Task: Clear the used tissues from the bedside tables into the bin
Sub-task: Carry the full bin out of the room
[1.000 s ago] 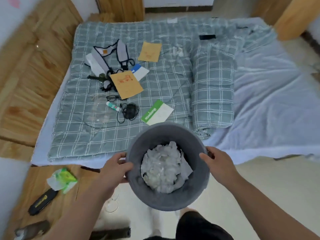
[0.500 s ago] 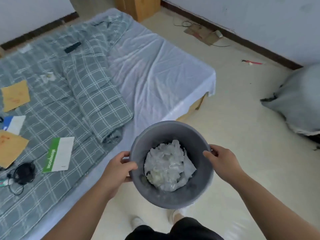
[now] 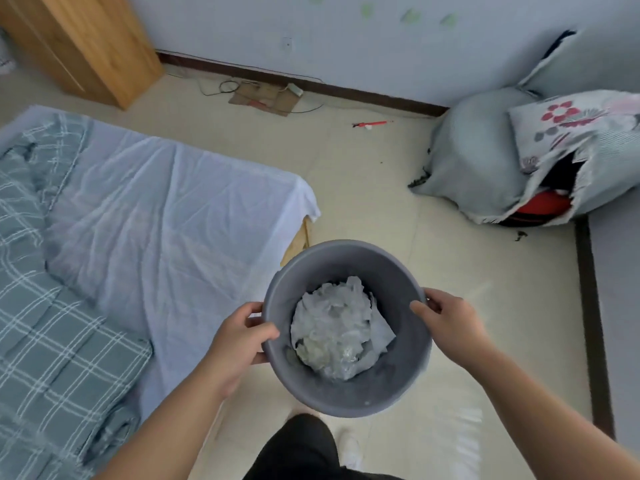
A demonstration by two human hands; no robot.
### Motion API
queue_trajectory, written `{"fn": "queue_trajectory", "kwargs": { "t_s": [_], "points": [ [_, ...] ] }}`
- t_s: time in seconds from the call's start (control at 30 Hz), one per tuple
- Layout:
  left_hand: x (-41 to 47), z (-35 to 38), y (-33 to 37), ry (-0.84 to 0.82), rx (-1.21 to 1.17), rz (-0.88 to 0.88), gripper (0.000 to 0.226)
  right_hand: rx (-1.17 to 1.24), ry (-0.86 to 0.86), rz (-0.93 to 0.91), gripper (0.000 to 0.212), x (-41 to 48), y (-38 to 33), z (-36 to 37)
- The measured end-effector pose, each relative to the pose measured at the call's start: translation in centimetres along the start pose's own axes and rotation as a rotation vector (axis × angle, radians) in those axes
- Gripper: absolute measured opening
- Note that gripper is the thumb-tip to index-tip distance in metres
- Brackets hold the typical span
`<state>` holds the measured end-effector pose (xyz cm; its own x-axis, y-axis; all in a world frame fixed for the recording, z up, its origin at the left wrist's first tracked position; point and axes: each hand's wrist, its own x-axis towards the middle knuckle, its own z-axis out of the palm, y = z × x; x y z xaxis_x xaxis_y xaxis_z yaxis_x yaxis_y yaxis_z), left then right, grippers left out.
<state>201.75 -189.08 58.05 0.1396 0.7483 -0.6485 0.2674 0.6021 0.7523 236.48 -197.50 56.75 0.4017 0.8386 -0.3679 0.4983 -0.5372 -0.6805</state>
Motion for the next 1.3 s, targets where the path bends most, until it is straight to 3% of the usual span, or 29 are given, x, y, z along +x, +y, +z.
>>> {"fn": "queue_trajectory", "kwargs": {
  "t_s": [0.27,0.57,0.97,1.3],
  "points": [
    [13.2,2.5,8.3,-0.141,0.098,-0.029,0.037,-0.013,0.05,0.167,0.02,9.9,-1.2,-1.9],
    [25.5,6.9,22.1,-0.241,0.166,0.037,0.038,0.077,0.178,0.158,0.017,22.2,-5.3,-8.4],
    [40.7,17.3,35.1,-0.179,0.113,-0.017,0.04,0.072,0.11,0.143,0.016,45.3,-6.3,-18.2],
    [52.3,15.1,45.9,-0.045,-0.004,0.009,0.036,-0.032,0.015,-0.005,0.012,64.2,-16.4,-21.3]
  ]
}}
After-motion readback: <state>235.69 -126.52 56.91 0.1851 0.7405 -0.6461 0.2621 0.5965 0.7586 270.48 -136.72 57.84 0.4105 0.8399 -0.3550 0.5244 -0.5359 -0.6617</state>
